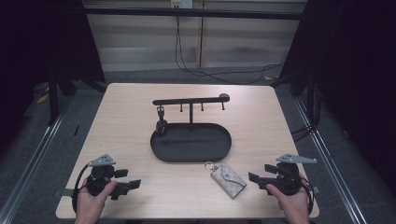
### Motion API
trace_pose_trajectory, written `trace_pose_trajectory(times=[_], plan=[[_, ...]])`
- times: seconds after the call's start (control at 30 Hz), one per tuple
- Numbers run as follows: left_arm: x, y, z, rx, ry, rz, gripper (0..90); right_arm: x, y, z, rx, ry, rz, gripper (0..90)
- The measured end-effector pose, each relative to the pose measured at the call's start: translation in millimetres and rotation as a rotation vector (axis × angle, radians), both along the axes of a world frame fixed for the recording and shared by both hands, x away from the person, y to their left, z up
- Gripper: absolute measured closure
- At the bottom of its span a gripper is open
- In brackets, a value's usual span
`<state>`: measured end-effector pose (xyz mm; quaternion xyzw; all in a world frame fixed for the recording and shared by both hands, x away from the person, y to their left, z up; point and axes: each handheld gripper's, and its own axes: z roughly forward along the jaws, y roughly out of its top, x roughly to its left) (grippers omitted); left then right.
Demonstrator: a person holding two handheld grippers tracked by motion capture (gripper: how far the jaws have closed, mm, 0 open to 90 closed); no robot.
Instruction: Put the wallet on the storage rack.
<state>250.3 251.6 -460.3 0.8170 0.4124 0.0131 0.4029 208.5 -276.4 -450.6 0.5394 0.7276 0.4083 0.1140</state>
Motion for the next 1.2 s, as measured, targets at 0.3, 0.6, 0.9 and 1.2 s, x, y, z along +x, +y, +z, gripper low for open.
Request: trace_pose_trajectory(times=[0.3,0.6,0.9,1.2], plan=[[-14.3,-2.1,-3.3,0.032,-0.029,-0.052,25.2,15.6,13.5,12.4,-0.043,0.047,0.028,21.6],[-13.7,-3.3,-4.4,0.021,-0.037,-0.074,25.1,33.2,40.1,13.7,-0.12,0.126,0.122,23.5],[-12.3,-3.6,-5.4,0.025,-0.038,-0.099,25.1,51.3,58.3,16.6,-0.163,0.197,0.181,23.7],[-11.4,-1.8,-5.1,0.017,-0.033,-0.093,23.7,64.7,74.4,15.8,-0.228,0.301,0.257,24.2]])
